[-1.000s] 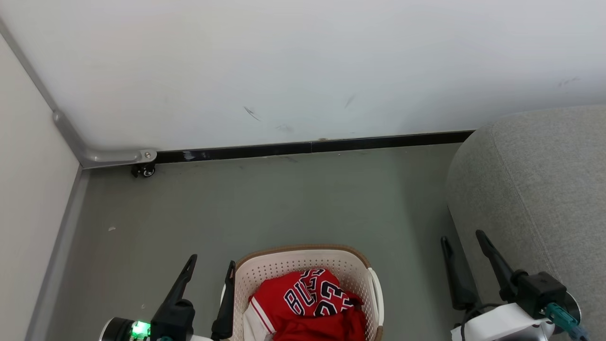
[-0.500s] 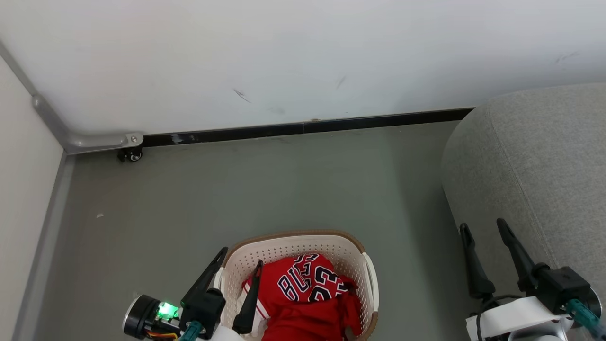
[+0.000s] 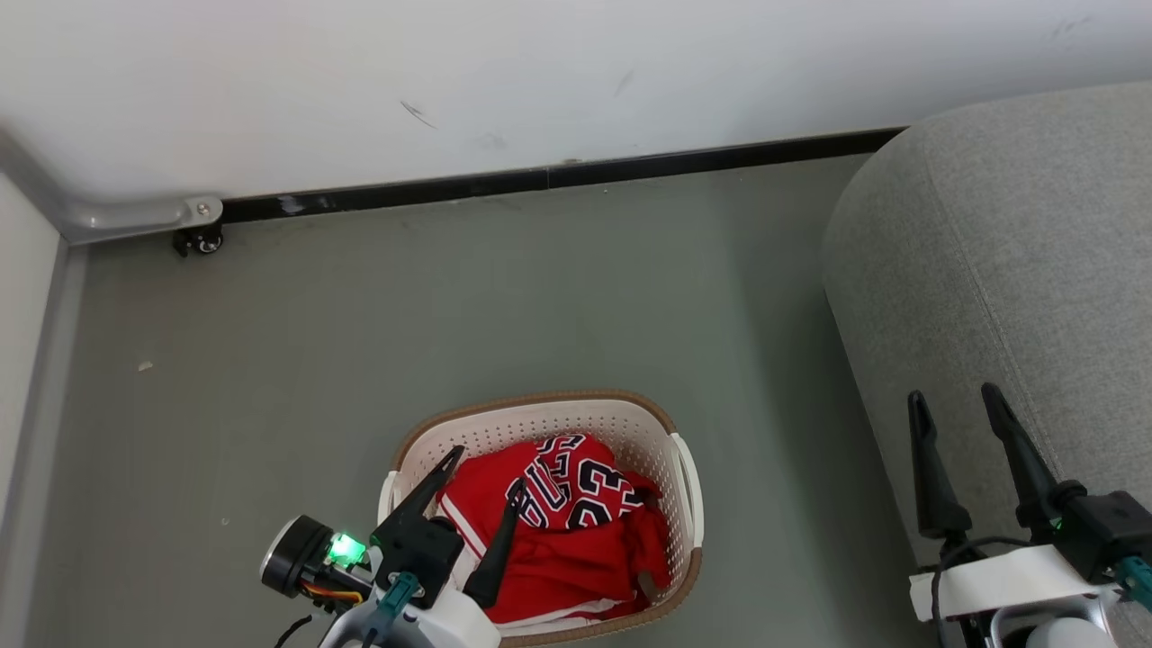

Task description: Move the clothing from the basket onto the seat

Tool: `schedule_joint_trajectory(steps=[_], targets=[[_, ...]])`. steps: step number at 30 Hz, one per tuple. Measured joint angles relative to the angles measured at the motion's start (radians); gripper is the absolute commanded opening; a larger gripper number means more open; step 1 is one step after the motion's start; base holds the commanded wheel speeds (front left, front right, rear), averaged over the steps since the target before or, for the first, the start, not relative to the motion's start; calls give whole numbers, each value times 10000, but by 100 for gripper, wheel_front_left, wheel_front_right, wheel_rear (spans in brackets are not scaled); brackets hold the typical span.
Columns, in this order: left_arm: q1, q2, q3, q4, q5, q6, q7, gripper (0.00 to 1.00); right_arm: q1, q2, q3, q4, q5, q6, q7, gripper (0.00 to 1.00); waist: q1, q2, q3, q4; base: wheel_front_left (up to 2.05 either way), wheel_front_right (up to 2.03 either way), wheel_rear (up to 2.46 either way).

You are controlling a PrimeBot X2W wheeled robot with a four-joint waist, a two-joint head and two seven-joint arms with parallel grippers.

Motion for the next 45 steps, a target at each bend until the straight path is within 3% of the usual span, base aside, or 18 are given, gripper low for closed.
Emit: schedule_joint_trajectory(steps=[45], targets=[[-3463,265,-173,2995,832,198,0,100,-2474,-2,-173,-1321,387,0,-203,100,0,0,4420,-1387,0,0,0]])
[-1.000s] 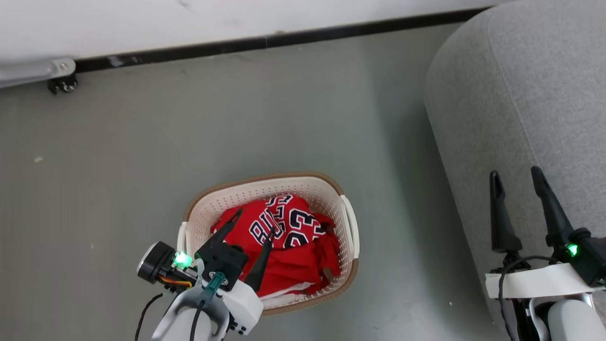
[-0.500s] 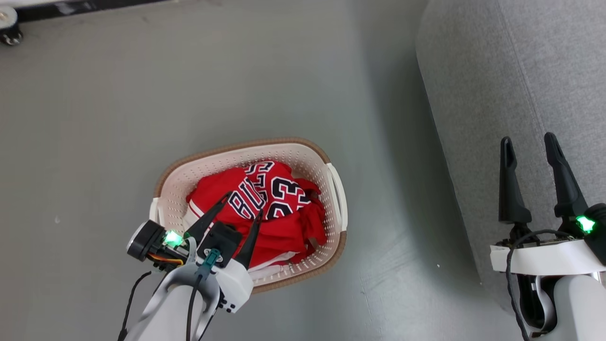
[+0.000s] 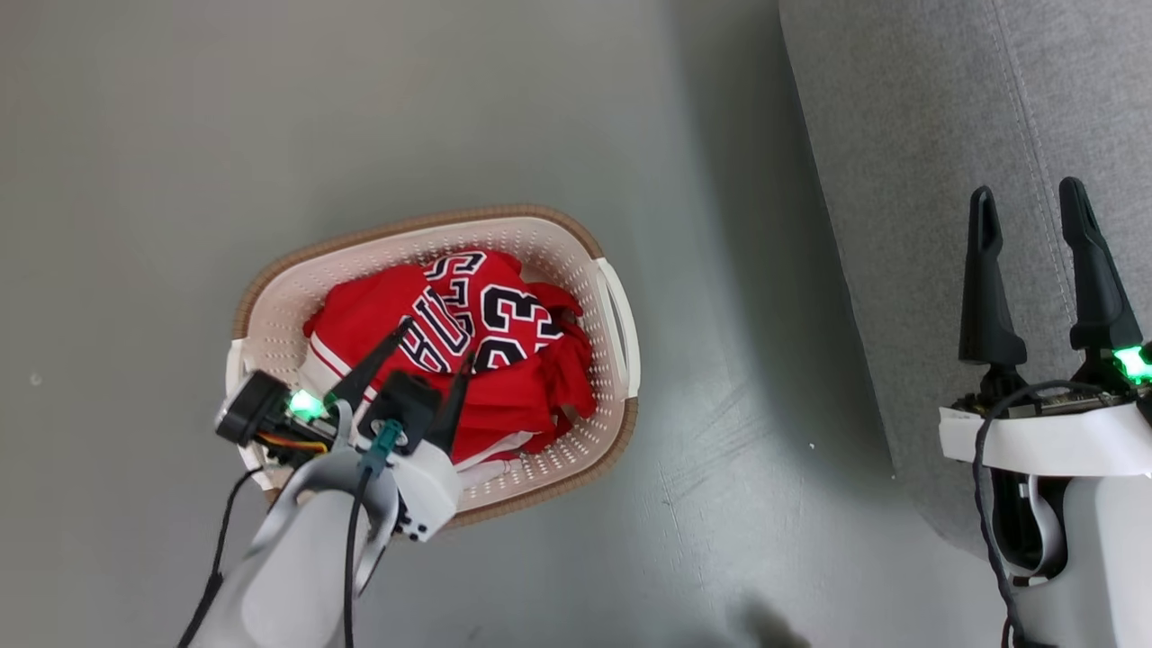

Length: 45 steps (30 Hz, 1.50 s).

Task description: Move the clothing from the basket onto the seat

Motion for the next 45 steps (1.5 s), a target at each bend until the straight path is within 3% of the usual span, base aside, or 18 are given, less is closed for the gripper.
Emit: schedule_joint_trajectory(steps=[27,45], targets=[[-1594,709,-568,1655,951,15,0,100,-999,-2,267,-382,612,0,-4,100,0,0,1854,-823,0,0,0],[-2489,995,-750,2713,1425,370,385,100,-1336,0,464,-449,1087,2,-4,100,-1,0,2666,-1346,0,0,0]])
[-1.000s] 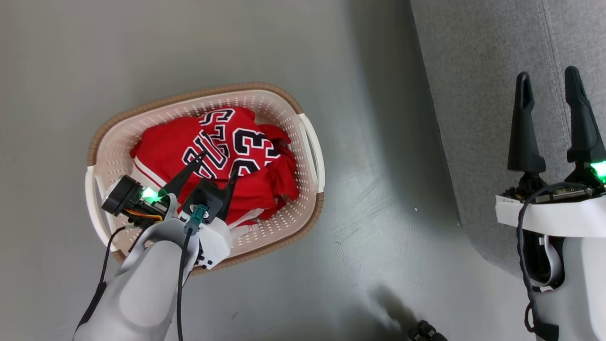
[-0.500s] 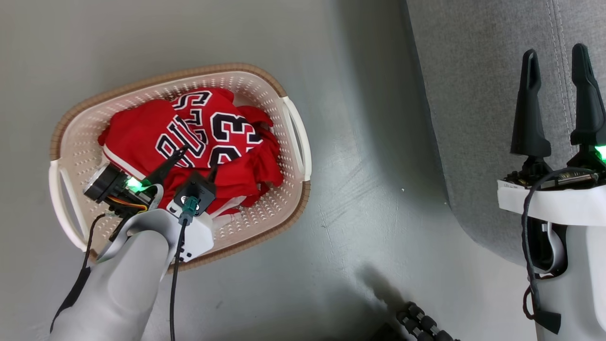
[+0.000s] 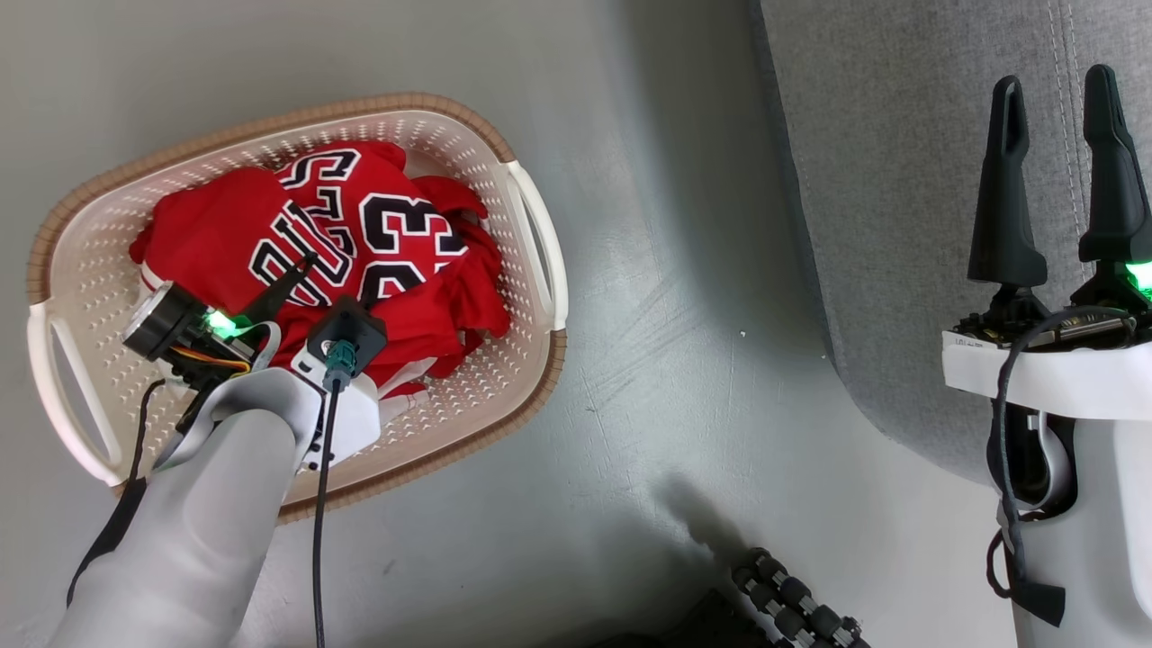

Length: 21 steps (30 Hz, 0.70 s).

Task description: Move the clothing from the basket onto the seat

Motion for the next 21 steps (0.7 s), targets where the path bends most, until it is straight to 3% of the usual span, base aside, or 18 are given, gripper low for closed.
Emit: schedule_joint_trajectory(steps=[9,17,20,21], targets=[[-397,240,2,504,253,541,479,100,-198,2,52,0,117,0,-2,100,0,0,297,-183,0,0,0],[-543,67,69,594,232,777,476,100,-238,2,77,13,184,0,-12,100,0,0,483,-264,0,0,0],[-635,42,77,619,232,826,468,74,-316,2,92,13,209,0,-12,100,0,0,512,-273,0,0,0],[-653,21,86,627,230,861,468,56,-366,2,92,12,215,0,-12,100,0,0,524,-277,0,0,0]])
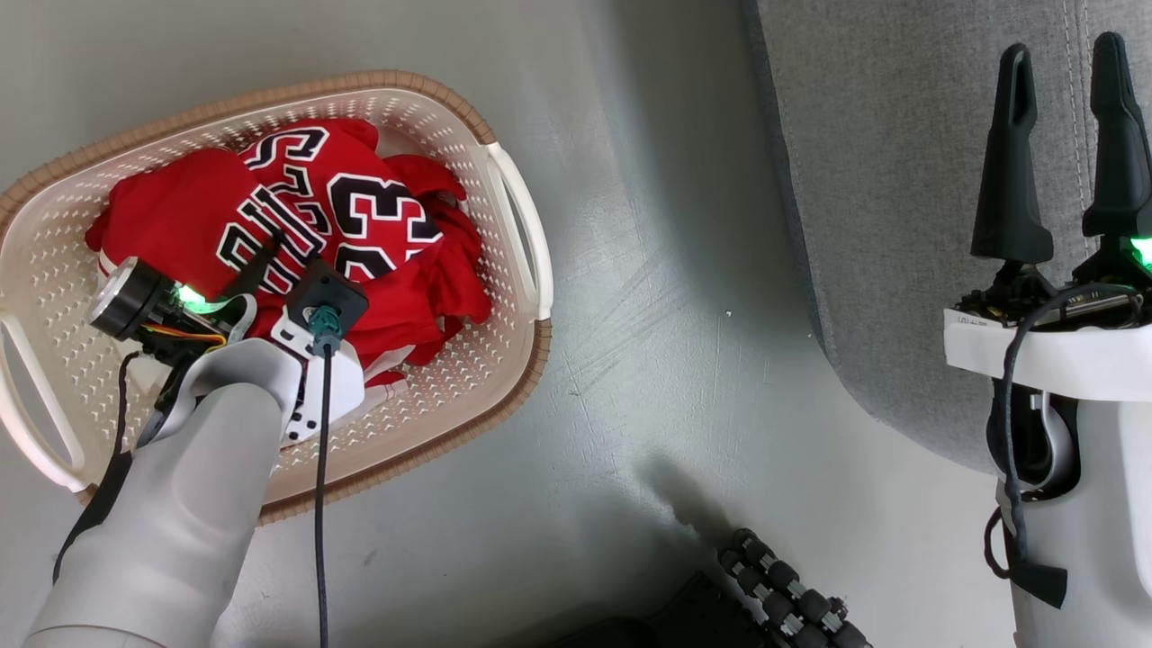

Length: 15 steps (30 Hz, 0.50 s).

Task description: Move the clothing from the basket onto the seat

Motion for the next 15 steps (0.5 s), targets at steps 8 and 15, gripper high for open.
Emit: schedule_joint_trajectory(steps=[8,15], targets=[[-112,-157,19,209,-82,102,-105,0,-32,0,-48,42,-6,0,-2,100,0,0,17,-4,0,0,0],[-134,-238,176,196,-299,201,-376,0,-127,-2,-65,71,-4,0,-2,100,0,0,-48,64,0,0,0]])
